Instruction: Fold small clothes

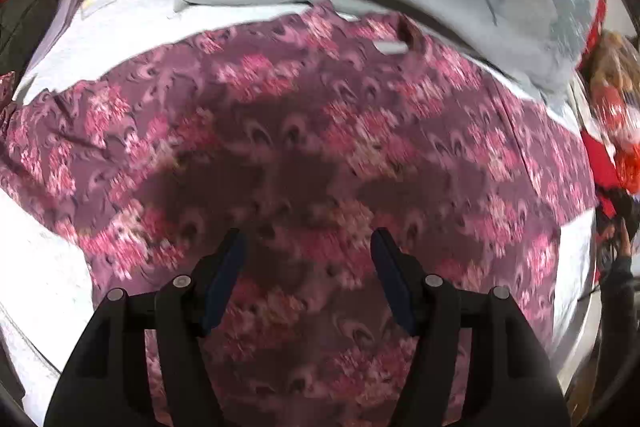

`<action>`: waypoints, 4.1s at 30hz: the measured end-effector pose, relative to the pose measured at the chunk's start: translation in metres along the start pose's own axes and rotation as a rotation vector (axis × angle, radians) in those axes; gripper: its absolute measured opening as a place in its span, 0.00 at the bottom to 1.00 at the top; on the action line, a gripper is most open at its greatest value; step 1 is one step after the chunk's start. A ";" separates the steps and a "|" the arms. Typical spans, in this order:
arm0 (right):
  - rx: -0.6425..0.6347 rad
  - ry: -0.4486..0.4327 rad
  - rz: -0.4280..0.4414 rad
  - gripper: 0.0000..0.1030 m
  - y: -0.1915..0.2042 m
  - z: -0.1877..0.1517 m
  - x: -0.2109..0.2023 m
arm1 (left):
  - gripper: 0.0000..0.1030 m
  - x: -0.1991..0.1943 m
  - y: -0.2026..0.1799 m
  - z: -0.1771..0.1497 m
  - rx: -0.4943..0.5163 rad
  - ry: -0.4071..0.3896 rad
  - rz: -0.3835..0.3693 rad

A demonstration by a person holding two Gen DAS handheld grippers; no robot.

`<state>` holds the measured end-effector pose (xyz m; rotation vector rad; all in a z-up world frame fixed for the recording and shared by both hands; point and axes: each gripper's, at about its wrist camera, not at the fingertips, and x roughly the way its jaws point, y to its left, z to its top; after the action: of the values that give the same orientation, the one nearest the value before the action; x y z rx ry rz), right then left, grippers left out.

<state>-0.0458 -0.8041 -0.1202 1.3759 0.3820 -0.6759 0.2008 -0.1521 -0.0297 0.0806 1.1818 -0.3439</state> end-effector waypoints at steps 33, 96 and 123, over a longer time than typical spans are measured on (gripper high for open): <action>-0.957 0.487 0.293 0.09 0.260 -0.407 -0.014 | 0.62 -0.027 0.127 -0.005 -0.279 0.013 -0.270; -1.006 0.481 -0.031 0.21 0.198 -0.417 0.010 | 0.44 0.006 0.112 0.030 -0.253 0.015 -0.195; -1.291 0.362 0.158 0.38 0.225 -0.563 0.008 | 0.02 -0.019 0.407 0.061 -0.723 -0.072 0.017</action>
<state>0.1801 -0.2458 -0.0512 0.2596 0.8006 0.0422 0.3730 0.2225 -0.0362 -0.5459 1.1722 0.1083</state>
